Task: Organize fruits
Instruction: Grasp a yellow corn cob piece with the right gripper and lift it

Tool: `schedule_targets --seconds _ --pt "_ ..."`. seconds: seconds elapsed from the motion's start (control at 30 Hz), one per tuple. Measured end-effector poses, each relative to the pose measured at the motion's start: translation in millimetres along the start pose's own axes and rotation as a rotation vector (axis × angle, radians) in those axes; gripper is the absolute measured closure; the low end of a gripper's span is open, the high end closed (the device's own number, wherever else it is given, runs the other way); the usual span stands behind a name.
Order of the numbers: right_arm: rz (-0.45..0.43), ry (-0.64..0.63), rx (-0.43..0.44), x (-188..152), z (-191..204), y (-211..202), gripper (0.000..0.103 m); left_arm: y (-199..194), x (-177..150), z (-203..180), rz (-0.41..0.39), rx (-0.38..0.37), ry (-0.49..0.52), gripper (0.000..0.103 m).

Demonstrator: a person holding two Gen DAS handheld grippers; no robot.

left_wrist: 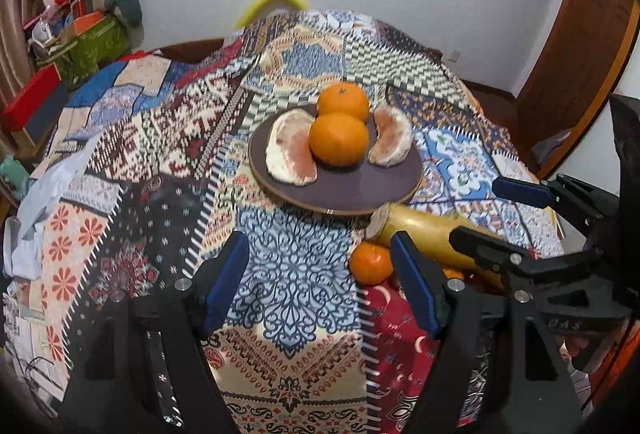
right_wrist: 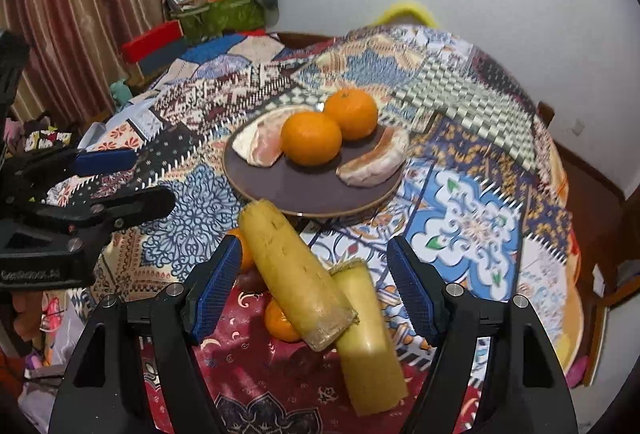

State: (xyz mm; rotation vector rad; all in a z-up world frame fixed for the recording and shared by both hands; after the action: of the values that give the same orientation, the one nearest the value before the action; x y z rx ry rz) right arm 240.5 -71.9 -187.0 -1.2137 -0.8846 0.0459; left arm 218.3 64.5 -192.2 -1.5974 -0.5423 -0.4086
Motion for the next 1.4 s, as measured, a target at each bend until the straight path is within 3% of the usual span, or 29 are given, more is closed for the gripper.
schedule_targets --seconds 0.47,0.53,0.63,1.0,1.07,1.2,1.3,1.37,1.4 --pt "0.076 -0.045 0.082 -4.0 3.5 31.7 0.036 37.8 -13.1 7.0 0.093 0.0 -0.027 0.03" --pt "0.072 -0.046 0.117 -4.2 4.2 30.0 0.05 40.3 -13.8 7.5 0.098 0.003 -0.027 0.03" --pt "0.068 -0.048 0.126 -4.9 4.8 28.2 0.06 42.0 -14.4 8.5 0.104 0.005 -0.03 0.03" --pt "-0.005 -0.008 0.082 -6.0 -6.8 0.6 0.076 37.1 -14.0 1.9 0.094 -0.006 -0.024 0.03" --pt "-0.026 0.003 0.078 -5.2 -12.0 -8.4 0.101 36.4 -13.7 -2.1 0.09 -0.011 -0.018 0.03" --pt "-0.026 0.004 0.087 -5.2 -16.4 -18.0 0.102 40.1 -14.6 -10.5 0.1 -0.017 -0.001 0.03" --pt "0.022 0.013 0.064 -10.0 -16.4 -6.2 0.098 40.7 -15.3 -15.2 0.099 -0.021 0.005 0.03" --pt "0.015 0.043 0.079 -11.5 -19.8 -5.1 0.092 39.3 -15.3 -15.8 0.095 -0.022 0.007 0.03" --pt "0.015 0.055 0.097 -11.6 -20.4 -4.8 0.082 39.0 -15.3 -15.5 0.094 -0.019 0.008 0.03"
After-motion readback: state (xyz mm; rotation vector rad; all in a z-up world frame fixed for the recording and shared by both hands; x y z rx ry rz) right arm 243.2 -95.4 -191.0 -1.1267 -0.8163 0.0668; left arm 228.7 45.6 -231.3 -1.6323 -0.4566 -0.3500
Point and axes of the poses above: each gripper's, at about its wrist camera, not at the fingertips, and y roughly the way its jaws point, z to its left, x to its top, the point moved 3 cm from there along y, roughly the way its jaws point, and after that the axes turned 3 degrees about z, right-handed, at the moved point
